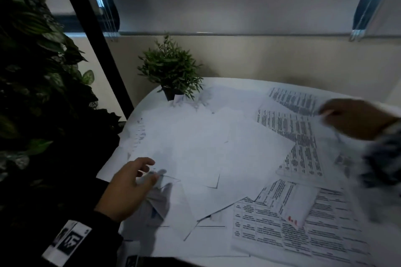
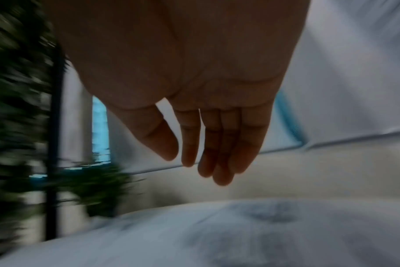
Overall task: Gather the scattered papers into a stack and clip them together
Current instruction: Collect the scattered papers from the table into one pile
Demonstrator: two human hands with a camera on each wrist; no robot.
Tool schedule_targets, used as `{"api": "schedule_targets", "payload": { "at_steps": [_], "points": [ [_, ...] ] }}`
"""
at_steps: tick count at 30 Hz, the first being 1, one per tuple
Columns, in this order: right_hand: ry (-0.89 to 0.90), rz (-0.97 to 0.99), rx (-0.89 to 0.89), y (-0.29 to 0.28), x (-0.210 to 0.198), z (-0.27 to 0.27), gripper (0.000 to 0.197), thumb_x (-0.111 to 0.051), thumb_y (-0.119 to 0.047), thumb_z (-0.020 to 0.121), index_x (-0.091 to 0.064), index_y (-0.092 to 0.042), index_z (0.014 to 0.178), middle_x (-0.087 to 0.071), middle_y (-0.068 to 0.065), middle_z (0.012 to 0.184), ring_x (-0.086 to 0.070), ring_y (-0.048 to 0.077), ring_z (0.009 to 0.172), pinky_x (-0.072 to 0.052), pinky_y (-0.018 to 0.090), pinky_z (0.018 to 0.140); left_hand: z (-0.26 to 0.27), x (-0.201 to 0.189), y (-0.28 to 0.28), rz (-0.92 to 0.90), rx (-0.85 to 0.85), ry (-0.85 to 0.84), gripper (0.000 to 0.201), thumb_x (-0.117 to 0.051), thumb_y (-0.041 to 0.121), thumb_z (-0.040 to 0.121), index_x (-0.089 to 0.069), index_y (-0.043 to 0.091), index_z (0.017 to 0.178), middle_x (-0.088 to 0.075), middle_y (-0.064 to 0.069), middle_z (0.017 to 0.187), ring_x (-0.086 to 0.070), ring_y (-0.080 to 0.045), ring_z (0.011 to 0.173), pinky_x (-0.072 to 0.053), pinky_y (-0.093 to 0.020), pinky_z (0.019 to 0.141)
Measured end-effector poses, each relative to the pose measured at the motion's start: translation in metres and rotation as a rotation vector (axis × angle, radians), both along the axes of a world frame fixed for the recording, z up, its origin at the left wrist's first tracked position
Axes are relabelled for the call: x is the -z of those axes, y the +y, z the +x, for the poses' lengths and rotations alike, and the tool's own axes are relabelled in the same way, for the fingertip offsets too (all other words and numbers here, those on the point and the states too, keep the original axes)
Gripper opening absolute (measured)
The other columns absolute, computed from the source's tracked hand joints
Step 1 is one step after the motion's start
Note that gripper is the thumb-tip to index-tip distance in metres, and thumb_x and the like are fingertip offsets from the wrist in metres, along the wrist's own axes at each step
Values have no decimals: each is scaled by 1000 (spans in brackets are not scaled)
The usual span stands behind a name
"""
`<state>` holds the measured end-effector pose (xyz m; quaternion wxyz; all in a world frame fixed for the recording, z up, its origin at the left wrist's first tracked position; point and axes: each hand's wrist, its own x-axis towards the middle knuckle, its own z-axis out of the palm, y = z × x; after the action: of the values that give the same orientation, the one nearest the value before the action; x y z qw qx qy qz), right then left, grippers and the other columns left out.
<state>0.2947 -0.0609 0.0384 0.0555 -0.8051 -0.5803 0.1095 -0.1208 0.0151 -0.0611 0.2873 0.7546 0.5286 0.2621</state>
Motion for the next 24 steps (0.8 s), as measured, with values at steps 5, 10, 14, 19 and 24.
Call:
{"api": "schedule_targets", "payload": {
  "at_steps": [5, 10, 14, 19, 24],
  "points": [
    [67, -164, -108, 98, 39, -142, 42, -52, -38, 89, -56, -15, 123, -57, 7, 128, -52, 26, 116, -42, 32, 97, 5, 4, -1, -74, 23, -115, 21, -67, 27, 85, -57, 40, 98, -58, 14, 109, -57, -7, 101, -43, -17, 82],
    [-29, -246, 80, 144, 72, -168, 76, -62, -54, 79, -36, -12, 138, -45, 11, 139, -49, 29, 122, -43, 36, 90, 17, 8, 0, -126, -80, -370, 11, -65, 15, 87, -64, 21, 95, -63, 5, 95, -60, -5, 81, -44, -5, 63],
    [121, -218, 172, 148, 81, -158, 77, -72, -37, 74, -35, -11, 137, -47, 15, 136, -48, 33, 121, -43, 42, 100, 11, 11, 11, -226, -172, -523, 9, -62, 10, 88, -62, 19, 88, -68, 7, 74, -60, -11, 69, -51, -21, 66],
    [185, 117, -34, 119, 12, -178, 59, -53, -4, 83, -41, -20, 138, -53, 10, 133, -49, 24, 123, -39, 25, 93, 11, -18, 15, -496, -262, -949, 18, -64, 27, 87, -58, 12, 95, -62, -4, 84, -66, -13, 67, -55, -28, 57],
    [-13, 27, -783, 38, -20, -281, 40, -48, -19, 86, -47, -29, 125, -49, 0, 113, -53, 28, 104, -43, 36, 79, -2, -42, 17, -747, -120, -1265, 56, -56, 49, 80, -56, 17, 125, -69, -9, 112, -70, -24, 90, -59, -35, 64]
  ]
}}
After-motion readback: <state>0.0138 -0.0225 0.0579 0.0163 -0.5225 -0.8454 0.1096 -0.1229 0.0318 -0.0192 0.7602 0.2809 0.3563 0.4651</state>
